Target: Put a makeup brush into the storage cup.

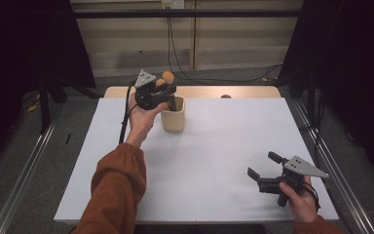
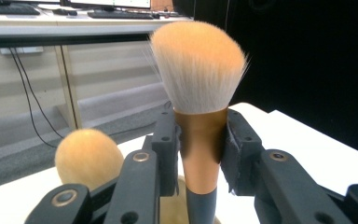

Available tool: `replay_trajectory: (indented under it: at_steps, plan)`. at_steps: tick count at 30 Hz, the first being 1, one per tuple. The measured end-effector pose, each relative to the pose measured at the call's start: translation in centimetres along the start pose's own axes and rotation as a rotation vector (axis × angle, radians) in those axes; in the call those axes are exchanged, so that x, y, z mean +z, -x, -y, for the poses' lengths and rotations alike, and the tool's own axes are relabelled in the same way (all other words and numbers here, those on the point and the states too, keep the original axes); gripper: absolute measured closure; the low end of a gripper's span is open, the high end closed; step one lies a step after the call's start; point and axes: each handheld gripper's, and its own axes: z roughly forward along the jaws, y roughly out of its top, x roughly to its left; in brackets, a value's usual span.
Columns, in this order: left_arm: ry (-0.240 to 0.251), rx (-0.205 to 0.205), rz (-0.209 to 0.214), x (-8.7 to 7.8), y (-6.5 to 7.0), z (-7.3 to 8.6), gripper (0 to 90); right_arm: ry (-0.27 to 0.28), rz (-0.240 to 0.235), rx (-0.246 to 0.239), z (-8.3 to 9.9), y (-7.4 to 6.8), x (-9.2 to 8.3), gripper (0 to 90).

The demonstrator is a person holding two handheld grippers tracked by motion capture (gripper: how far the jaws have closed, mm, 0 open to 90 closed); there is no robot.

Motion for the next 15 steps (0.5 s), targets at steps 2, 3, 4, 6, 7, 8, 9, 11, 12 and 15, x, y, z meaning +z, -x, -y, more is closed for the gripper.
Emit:
replay_trajectory:
  at_steps: [2, 3, 4, 6, 7, 8, 9, 11, 12, 15]
  plan:
    - [-0.006, -0.004, 0.0, 0.0, -0.1, 0.4, 69.4, 0.001, 0.0, 0.0, 0.0, 0.0, 0.0, 0.0]
    - [-0.01, -0.007, 0.0, 0.0, -0.1, 0.5, 69.4, 0.001, 0.0, 0.001, 0.0, 0.0, 0.0, 0.0]
    - [-0.011, -0.01, 0.0, 0.1, -0.2, 0.7, 69.4, 0.0, 0.001, 0.003, 0.0, 0.0, 0.0, 0.0]
    - [-0.019, -0.006, 0.0, 0.1, -0.2, 1.0, 69.4, 0.0, 0.002, 0.003, 0.0, 0.0, 0.0, 0.0]
    - [-0.02, -0.006, 0.003, 0.2, -0.2, 1.1, 69.4, 0.001, 0.001, 0.004, 0.0, 0.0, 0.0, 0.0]
    - [-0.025, -0.005, 0.004, 0.2, -0.2, 1.2, 69.4, 0.0, 0.001, 0.003, 0.0, 0.0, 0.0, 0.0]
    - [-0.027, -0.001, 0.004, 0.3, -0.1, 1.3, 69.4, 0.0, 0.002, 0.003, 0.0, 0.0, 0.0, 0.0]
    - [-0.037, 0.0, 0.004, 0.5, -0.2, 1.6, 69.4, -0.001, 0.003, 0.004, 0.0, 0.0, 0.0, 0.0]
    - [-0.039, -0.004, 0.006, 0.6, -0.2, 1.7, 69.5, 0.0, 0.002, 0.004, 0.0, 0.0, 0.0, 0.0]
    - [-0.048, 0.002, 0.01, 0.8, -0.1, 2.0, 69.4, 0.001, 0.002, 0.003, 0.0, 0.0, 0.0, 0.0]
